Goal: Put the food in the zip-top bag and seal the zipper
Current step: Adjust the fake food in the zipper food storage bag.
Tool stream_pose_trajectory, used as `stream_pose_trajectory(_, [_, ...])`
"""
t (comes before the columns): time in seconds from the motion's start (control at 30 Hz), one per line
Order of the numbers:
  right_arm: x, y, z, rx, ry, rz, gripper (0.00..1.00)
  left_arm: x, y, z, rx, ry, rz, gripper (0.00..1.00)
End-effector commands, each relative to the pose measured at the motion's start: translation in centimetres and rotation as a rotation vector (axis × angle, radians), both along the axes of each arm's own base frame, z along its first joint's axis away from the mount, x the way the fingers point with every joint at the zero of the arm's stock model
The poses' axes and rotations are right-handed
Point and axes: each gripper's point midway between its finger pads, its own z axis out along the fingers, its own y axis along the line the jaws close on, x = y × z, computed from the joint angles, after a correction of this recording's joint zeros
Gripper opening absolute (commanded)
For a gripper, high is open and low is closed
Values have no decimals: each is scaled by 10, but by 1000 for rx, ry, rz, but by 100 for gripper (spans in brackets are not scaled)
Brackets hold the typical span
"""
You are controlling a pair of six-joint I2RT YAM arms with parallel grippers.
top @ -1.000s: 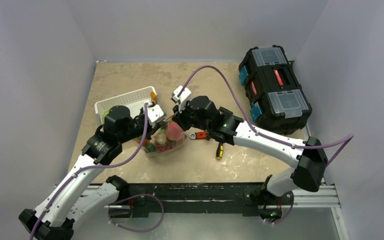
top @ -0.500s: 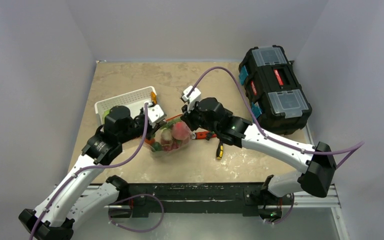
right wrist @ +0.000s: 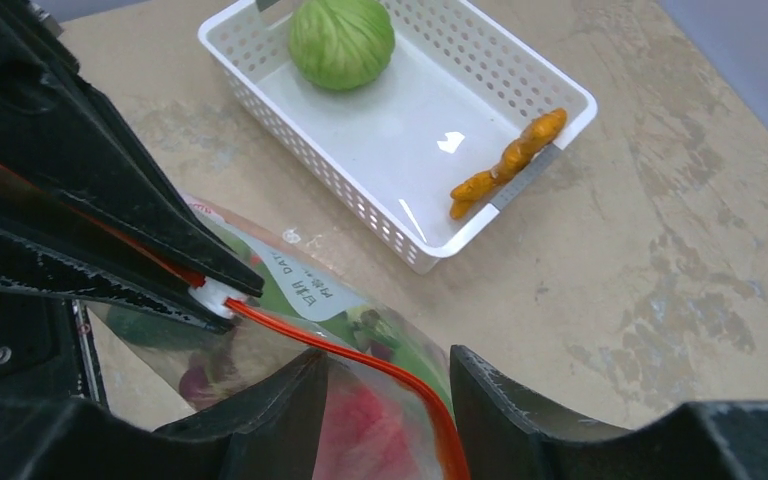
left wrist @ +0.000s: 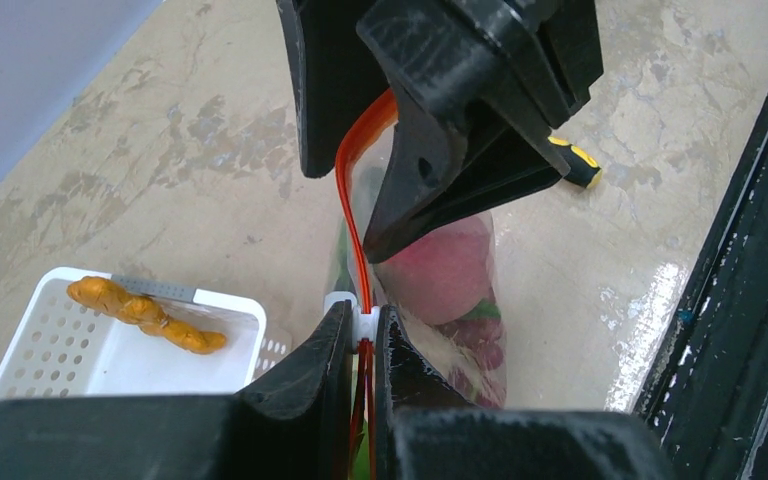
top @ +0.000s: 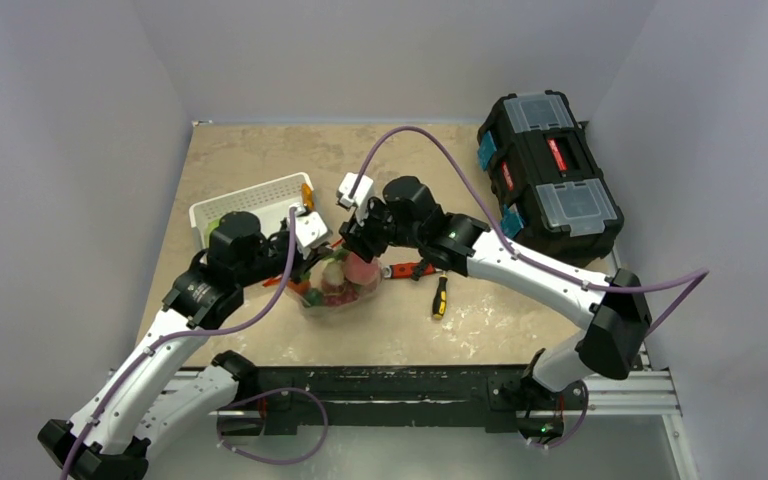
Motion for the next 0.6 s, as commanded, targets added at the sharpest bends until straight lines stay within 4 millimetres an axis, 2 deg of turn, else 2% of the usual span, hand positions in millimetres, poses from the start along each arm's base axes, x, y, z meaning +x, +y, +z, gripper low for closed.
stream_pose_trajectory(0.0, [-16, 15, 25, 56, -56, 164, 46, -3, -4, 21, -44, -44, -28, 0])
stream_pose_trajectory(0.03, [-19, 17, 25, 67, -54, 184, 40, -3, -5, 21, -46, -40, -27, 0])
stream_pose_trajectory(0.07, [-22, 18, 23, 71, -49, 199, 24, -3, -5, 22, -50, -38, -27, 0])
stream_pose_trajectory(0.1, [-22, 18, 22, 71, -46, 201, 8, -2, -5, 24, -54, -31, -22, 3])
stream_pose_trajectory(0.13, [-22, 19, 22, 73, -40, 198, 0, -2, -5, 25, -60, -16, -14, 11])
stream_pose_trajectory(0.27, [-15, 9, 24, 89, -42, 107, 0, 1, 5, 33, -106, 104, 126, 54])
stream_pose_trajectory(0.33, [-12, 3, 27, 105, -39, 58, 0, -3, 16, 37, -123, 182, 220, 67])
stream_pose_trajectory(0.47, [-13, -3, 34, 131, -29, 26, 0, -21, 40, 56, -194, 259, 375, 74])
stream_pose_trajectory(0.57, [-13, -3, 35, 130, -13, 18, 0, -35, 51, 64, -222, 314, 435, 73])
